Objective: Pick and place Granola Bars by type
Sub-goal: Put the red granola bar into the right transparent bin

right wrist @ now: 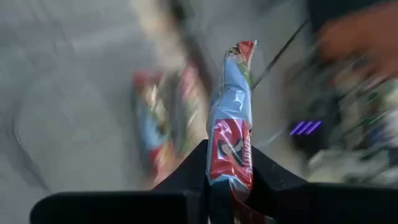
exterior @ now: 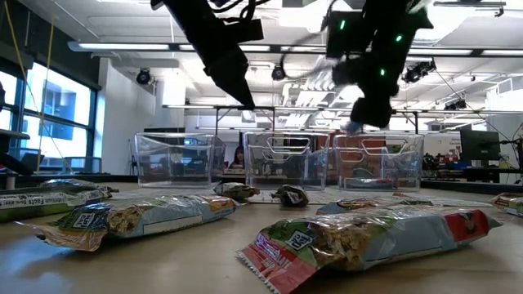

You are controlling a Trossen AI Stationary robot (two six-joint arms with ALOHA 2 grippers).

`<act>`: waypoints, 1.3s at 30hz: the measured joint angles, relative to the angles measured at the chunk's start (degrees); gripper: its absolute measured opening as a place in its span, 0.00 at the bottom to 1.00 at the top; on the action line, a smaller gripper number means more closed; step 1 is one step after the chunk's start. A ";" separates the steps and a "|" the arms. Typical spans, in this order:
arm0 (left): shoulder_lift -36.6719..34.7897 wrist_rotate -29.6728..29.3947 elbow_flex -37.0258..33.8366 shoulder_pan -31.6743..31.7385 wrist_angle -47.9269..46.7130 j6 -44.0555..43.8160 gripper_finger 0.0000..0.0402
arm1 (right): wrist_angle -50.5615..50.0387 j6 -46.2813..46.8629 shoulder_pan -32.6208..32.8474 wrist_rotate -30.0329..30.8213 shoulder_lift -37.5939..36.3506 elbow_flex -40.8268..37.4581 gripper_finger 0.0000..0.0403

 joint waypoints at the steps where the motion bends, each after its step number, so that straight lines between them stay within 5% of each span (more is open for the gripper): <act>1: 0.00 0.00 0.00 0.00 -0.05 0.00 0.51 | -0.17 0.04 -2.37 -3.66 0.00 -0.03 0.11; 15: 0.00 0.61 0.00 -0.04 -2.23 -0.83 0.51 | 6.57 -15.40 -23.62 -38.04 -0.02 0.00 0.13; 29: 0.00 0.63 0.00 -0.04 -2.14 -0.98 0.51 | 10.79 -20.48 -25.52 -32.42 -0.04 0.06 0.33; 36: 0.00 0.59 0.00 -0.02 -2.18 -0.72 0.51 | 6.66 -27.33 -25.40 -12.89 -0.09 2.03 0.40; 39: 0.00 0.59 0.00 -0.02 -2.24 -0.70 0.51 | -0.74 -26.35 -24.77 -11.33 -0.11 6.20 0.42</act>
